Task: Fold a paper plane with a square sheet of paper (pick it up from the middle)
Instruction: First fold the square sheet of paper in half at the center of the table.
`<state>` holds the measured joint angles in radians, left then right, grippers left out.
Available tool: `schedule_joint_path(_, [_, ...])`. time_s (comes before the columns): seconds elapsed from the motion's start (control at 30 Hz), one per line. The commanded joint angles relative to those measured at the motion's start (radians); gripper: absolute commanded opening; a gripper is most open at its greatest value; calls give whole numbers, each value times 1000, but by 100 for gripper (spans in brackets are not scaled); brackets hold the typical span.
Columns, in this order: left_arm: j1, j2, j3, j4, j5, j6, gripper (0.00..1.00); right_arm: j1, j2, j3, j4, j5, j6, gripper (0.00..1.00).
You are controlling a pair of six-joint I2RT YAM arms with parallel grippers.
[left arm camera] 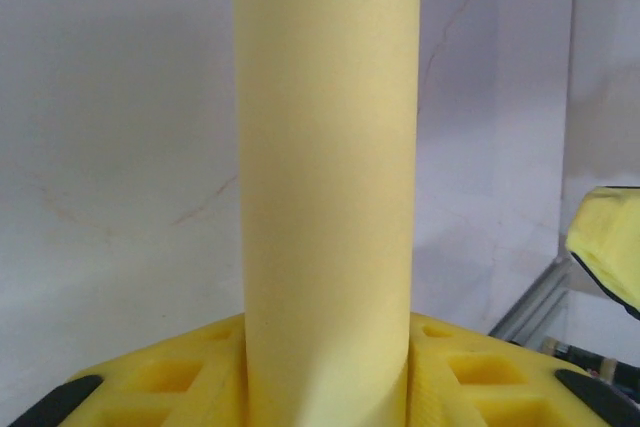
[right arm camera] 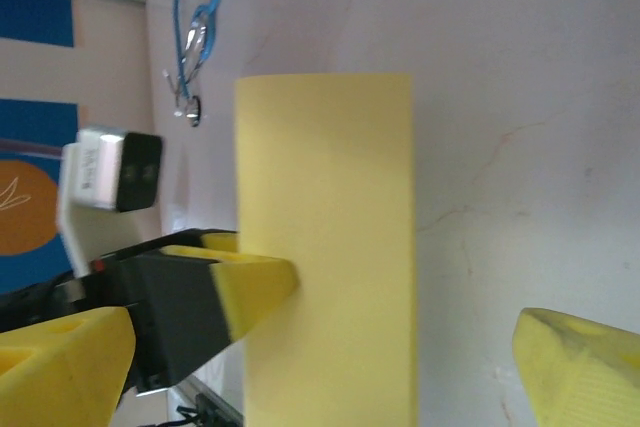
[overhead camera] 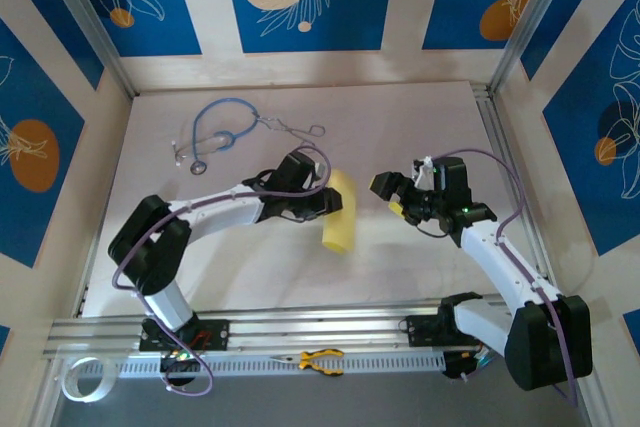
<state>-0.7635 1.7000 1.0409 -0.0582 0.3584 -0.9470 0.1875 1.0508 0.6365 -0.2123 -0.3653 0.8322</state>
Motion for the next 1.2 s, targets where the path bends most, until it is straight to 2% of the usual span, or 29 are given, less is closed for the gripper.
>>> schedule_joint_path(0.0, [4,37,-34,115,58,-62,39,-5,-8,-15,60,-93,-1,95])
schedule_joint_path(0.2, [8,82,-78,146,10,-81,39,9,46,-11,114,-166,22,88])
schedule_joint_path(0.5, [10,101,-103,101,-76,-54,44,71,112,-9,132,-127,26,83])
schedule_joint_path(0.9, [7,68,-73,-49,-197,17,59,88,152,-18,142,-100,15,83])
schedule_joint_path(1.17, [9,67,-16,-176,-271,90,59,90,182,-9,127,-98,5,82])
